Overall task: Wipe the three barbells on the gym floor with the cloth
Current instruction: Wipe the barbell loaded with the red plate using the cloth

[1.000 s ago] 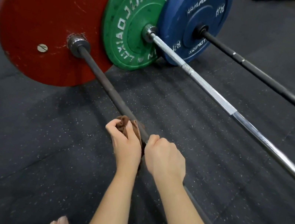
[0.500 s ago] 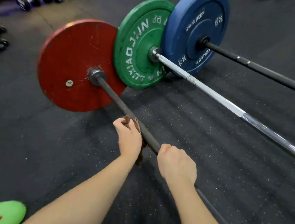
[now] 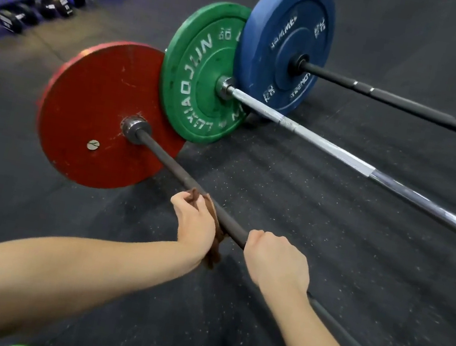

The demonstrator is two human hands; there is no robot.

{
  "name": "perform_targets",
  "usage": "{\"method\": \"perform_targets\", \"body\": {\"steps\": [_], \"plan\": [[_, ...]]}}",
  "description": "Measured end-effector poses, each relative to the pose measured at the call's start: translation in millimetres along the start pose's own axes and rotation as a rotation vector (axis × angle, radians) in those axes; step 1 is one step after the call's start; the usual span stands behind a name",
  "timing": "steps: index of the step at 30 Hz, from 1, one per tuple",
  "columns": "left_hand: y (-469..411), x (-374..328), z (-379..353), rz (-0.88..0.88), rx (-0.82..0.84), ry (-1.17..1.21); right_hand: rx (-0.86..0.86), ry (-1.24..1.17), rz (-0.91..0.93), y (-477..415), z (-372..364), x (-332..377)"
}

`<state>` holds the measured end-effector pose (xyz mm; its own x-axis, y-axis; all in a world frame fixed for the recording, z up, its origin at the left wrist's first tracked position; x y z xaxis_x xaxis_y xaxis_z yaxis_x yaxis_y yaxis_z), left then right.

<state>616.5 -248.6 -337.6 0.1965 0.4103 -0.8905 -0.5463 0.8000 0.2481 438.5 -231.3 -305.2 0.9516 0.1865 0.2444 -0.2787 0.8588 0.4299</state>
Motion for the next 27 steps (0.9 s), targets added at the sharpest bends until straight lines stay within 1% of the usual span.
{"method": "perform_targets", "body": {"steps": [4, 7, 11, 13, 17, 19, 24, 27], "plan": [[-5.2, 10.0, -1.6, -0.040, -0.018, 0.101, 0.002, 0.035, -0.008, -4.4, -1.9, -0.5], [-7.9, 15.2, -3.7, -0.063, 0.000, 0.156, -0.001, 0.089, -0.004, -6.6, -4.8, -0.6], [-15.8, 21.2, 0.3, -0.051, 0.007, 0.174, -0.035, 0.121, 0.003, -6.2, -6.8, 1.4], [-29.5, 18.6, 7.5, -0.036, -0.016, 0.210, -0.038, 0.132, 0.006, -5.9, -7.3, 2.7], [-57.5, 5.6, 26.4, -0.056, -0.068, 0.199, -0.035, 0.155, -0.016, -7.7, -9.6, 1.9], [-53.1, 8.9, 23.1, -0.037, -0.043, 0.210, -0.028, 0.166, -0.026, -8.6, -10.1, 2.0], [-6.0, 27.3, -7.8, 0.015, 0.065, 0.254, -0.038, 0.161, -0.049, -6.6, -8.2, 2.3], [-4.1, 28.4, -11.8, 0.033, 0.053, 0.299, -0.042, 0.214, -0.017, -5.0, -9.4, 4.0]]}}
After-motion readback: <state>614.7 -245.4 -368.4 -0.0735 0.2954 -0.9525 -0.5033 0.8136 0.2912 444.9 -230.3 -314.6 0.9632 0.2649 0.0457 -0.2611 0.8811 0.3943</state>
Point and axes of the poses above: each hand's wrist, its own y-axis away from the middle knuckle, its own z-axis out of the back of the hand, x = y × z, the point moved 7 cm from there along -y, towards the middle knuckle, and after that the axes turned 8 degrees about x, right-handed, at the moved point
